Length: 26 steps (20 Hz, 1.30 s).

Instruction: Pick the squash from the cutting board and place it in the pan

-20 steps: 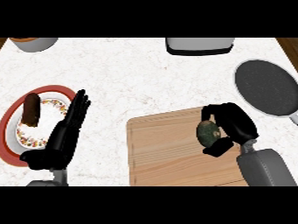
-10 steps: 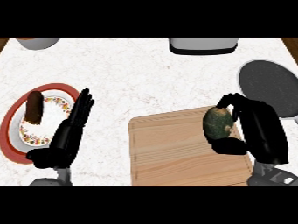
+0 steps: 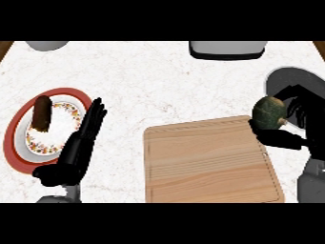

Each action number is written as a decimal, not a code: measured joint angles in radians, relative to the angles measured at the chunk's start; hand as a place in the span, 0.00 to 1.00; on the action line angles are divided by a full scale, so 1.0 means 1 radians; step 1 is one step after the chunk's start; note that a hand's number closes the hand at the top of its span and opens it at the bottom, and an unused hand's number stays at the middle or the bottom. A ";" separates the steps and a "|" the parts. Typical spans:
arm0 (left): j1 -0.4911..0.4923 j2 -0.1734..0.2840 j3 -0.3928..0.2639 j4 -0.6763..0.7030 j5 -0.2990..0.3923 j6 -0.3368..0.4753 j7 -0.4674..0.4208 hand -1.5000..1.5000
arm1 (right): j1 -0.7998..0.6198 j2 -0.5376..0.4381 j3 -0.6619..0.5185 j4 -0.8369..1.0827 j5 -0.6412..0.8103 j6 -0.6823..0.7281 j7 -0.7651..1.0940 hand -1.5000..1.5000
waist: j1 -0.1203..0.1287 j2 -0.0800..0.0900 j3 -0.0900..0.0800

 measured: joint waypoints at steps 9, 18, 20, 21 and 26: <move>-0.017 -0.011 -0.002 0.003 -0.005 -0.002 0.011 0.50 | -0.146 -0.176 -0.214 0.387 -0.034 -0.245 -0.213 1.00 | 0.012 0.005 0.001; -0.041 -0.011 0.009 0.030 0.001 -0.019 0.003 0.50 | -0.370 -0.334 -0.387 0.899 -0.148 -0.492 -0.483 1.00 | 0.028 0.011 0.002; -0.040 -0.021 -0.004 0.028 -0.008 -0.015 0.000 0.50 | -0.425 -0.376 -0.416 1.021 -0.172 -0.521 -0.542 1.00 | 0.034 0.012 0.002; -0.032 -0.019 -0.007 0.021 -0.008 -0.019 -0.001 0.50 | -0.446 -0.398 -0.431 1.075 -0.180 -0.534 -0.568 1.00 | 0.038 0.014 0.003; -0.056 -0.020 -0.009 0.012 -0.006 -0.024 0.016 0.50 | -0.500 -0.480 -0.434 1.296 -0.162 -0.488 -0.569 0.00 | 0.057 0.022 0.003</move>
